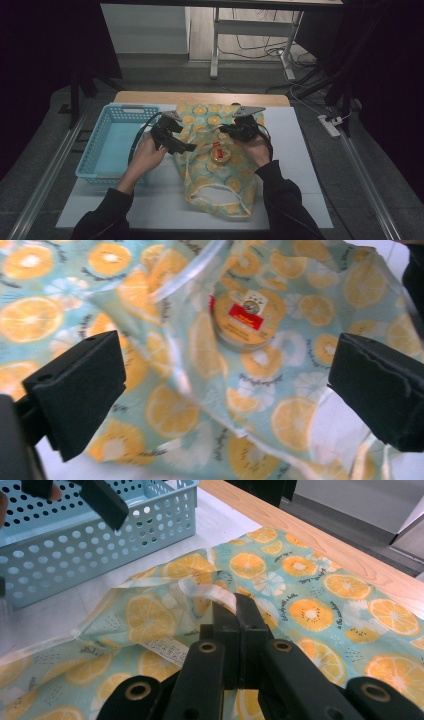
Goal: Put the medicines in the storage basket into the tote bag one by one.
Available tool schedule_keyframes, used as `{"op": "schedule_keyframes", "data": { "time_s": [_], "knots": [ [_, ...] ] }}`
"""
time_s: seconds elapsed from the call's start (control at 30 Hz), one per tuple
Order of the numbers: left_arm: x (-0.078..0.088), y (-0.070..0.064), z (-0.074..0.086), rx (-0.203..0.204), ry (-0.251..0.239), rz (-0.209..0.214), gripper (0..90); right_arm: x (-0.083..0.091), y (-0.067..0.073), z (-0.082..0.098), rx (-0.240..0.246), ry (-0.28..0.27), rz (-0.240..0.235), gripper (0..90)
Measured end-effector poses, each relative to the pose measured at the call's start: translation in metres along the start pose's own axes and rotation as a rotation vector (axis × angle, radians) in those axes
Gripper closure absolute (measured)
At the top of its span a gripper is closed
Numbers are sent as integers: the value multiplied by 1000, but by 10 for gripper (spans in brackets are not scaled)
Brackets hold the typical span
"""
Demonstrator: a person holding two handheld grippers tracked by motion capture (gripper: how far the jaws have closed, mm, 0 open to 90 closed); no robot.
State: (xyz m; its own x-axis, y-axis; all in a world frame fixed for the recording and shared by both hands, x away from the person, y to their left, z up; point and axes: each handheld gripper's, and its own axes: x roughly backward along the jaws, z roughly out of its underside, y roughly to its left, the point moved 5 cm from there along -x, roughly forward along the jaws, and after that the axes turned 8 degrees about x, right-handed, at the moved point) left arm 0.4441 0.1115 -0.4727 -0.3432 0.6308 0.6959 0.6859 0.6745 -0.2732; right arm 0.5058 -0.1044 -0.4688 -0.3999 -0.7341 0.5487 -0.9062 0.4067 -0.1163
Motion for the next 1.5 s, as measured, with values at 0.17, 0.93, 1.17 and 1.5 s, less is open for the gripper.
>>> {"op": "schedule_keyframes", "data": {
  "time_s": [0.17,0.93,1.17,1.5],
  "knots": [
    [12,13,5,39,-23,-25,5,-1,0,0,2,2,0,893],
    [60,80,38,186,-96,-217,0,-1,0,1,2,5,4,893],
    [65,101,47,251,-93,-279,0,-2,1,2,3,7,1,892],
    [56,129,59,299,-41,-351,0,-2,0,2,1,5,4,893]
  ]
}}
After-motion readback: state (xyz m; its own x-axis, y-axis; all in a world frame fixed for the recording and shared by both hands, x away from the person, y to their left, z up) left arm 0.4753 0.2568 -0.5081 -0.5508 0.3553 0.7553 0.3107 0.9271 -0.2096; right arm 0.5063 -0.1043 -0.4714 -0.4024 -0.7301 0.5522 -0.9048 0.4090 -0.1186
